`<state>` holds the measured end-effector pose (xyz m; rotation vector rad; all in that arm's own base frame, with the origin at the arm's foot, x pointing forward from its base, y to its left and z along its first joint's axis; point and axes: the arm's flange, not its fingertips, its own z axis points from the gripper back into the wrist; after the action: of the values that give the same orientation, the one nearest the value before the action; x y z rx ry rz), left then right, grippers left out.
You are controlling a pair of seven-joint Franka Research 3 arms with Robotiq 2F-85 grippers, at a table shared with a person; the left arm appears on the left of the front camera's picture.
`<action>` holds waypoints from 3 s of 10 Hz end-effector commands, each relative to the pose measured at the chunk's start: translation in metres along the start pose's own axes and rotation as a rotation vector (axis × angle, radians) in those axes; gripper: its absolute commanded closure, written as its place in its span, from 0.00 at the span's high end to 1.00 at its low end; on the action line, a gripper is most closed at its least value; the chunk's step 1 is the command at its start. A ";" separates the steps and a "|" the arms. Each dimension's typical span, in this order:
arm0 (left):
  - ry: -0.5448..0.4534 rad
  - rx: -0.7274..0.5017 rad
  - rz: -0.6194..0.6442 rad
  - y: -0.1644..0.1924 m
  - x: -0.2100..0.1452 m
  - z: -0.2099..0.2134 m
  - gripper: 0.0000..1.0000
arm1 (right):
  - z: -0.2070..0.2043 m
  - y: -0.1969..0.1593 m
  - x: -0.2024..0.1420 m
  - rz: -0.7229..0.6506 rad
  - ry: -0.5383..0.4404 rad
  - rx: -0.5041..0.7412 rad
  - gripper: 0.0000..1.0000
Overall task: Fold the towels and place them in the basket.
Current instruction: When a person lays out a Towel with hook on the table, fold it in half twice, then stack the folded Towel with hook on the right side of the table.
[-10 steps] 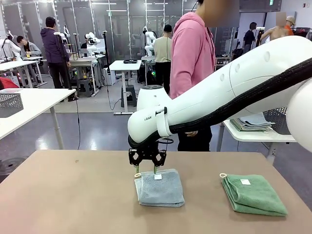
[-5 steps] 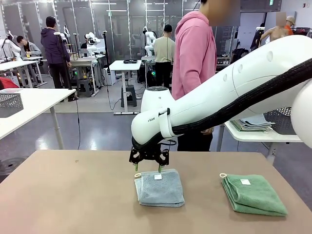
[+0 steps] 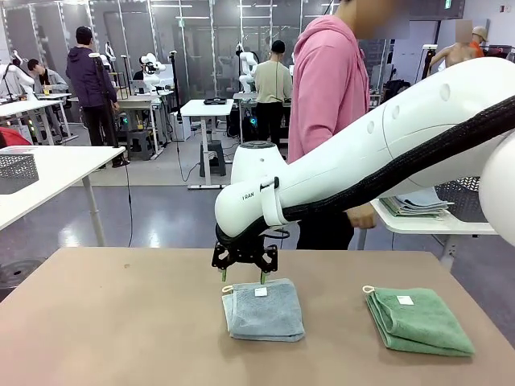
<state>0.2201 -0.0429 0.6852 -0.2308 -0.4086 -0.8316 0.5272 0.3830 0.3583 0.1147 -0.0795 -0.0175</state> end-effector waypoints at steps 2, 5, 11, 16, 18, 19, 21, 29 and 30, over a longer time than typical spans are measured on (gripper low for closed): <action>0.001 0.002 -0.004 -0.001 0.000 -0.001 1.00 | -0.001 0.001 0.001 -0.003 0.003 -0.002 1.00; 0.001 0.002 -0.004 -0.001 0.000 -0.001 1.00 | -0.001 0.001 0.001 -0.003 0.003 -0.002 1.00; 0.001 0.002 -0.004 -0.001 0.000 -0.001 1.00 | 0.070 -0.097 -0.053 -0.013 -0.090 0.204 1.00; 0.001 0.002 -0.004 -0.001 0.000 -0.001 1.00 | 0.040 -0.182 -0.050 -0.062 -0.068 0.475 1.00; 0.001 0.002 -0.004 -0.001 0.000 -0.001 1.00 | 0.018 -0.199 -0.044 -0.085 -0.053 0.499 1.00; 0.001 0.002 -0.004 -0.001 0.000 -0.001 1.00 | 0.010 -0.203 -0.041 -0.085 -0.040 0.536 1.00; 0.001 0.002 -0.004 -0.001 0.000 -0.001 1.00 | -0.007 -0.211 -0.038 -0.092 -0.044 0.529 1.00; 0.001 0.002 -0.004 -0.001 0.000 -0.001 1.00 | -0.062 -0.217 -0.023 -0.002 -0.014 0.598 1.00; 0.001 0.002 -0.004 -0.001 0.000 -0.001 1.00 | -0.065 -0.212 -0.021 -0.001 -0.006 0.609 1.00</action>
<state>0.2201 -0.0428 0.6852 -0.2309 -0.4087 -0.8316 0.5047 0.1765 0.2740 0.6930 -0.0822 -0.0152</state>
